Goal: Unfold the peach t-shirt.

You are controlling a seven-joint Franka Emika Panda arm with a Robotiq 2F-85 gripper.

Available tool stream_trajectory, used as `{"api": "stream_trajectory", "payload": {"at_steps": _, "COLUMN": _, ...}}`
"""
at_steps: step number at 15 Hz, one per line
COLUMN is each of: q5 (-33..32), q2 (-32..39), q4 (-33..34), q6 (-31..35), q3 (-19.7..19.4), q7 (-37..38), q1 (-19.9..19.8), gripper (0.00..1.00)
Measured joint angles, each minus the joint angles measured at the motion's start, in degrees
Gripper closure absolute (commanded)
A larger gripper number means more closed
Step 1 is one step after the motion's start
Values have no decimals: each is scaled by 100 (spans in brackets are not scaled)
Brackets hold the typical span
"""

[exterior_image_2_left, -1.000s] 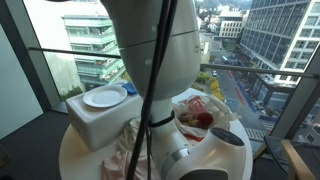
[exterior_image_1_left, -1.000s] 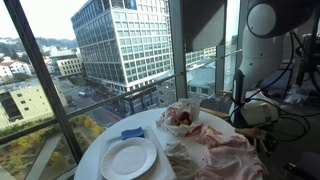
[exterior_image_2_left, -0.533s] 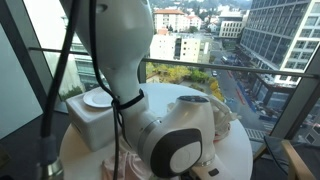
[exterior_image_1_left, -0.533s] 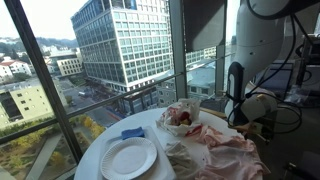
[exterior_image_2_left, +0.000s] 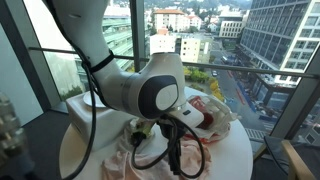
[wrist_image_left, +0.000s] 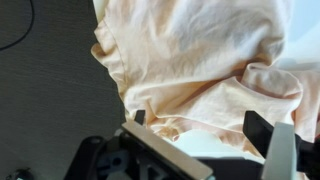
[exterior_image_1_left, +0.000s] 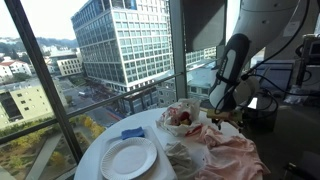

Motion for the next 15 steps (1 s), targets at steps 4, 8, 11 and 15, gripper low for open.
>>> {"api": "stream_trajectory", "payload": {"at_steps": 4, "q5": -478, "q2": -264, "q4": 417, "q6": -588, "q3": 488, "q7": 322, "q1": -122, "gripper": 0}}
{"api": "stream_trajectory", "payload": {"at_steps": 8, "q5": -498, "q2": -304, "q4": 684, "q6": -692, "q3": 1468, "q7": 364, "q1": -586, "gripper": 0}}
{"api": "stream_trajectory", "payload": {"at_steps": 11, "q5": -497, "q2": -287, "q4": 746, "q6": -683, "q3": 2006, "q7": 363, "q1": -826, "gripper": 0}}
{"api": "stream_trajectory", "payload": {"at_steps": 15, "q5": -497, "q2": -287, "q4": 757, "q6": -679, "q3": 2183, "q7": 354, "q1": -964, "gripper": 0}}
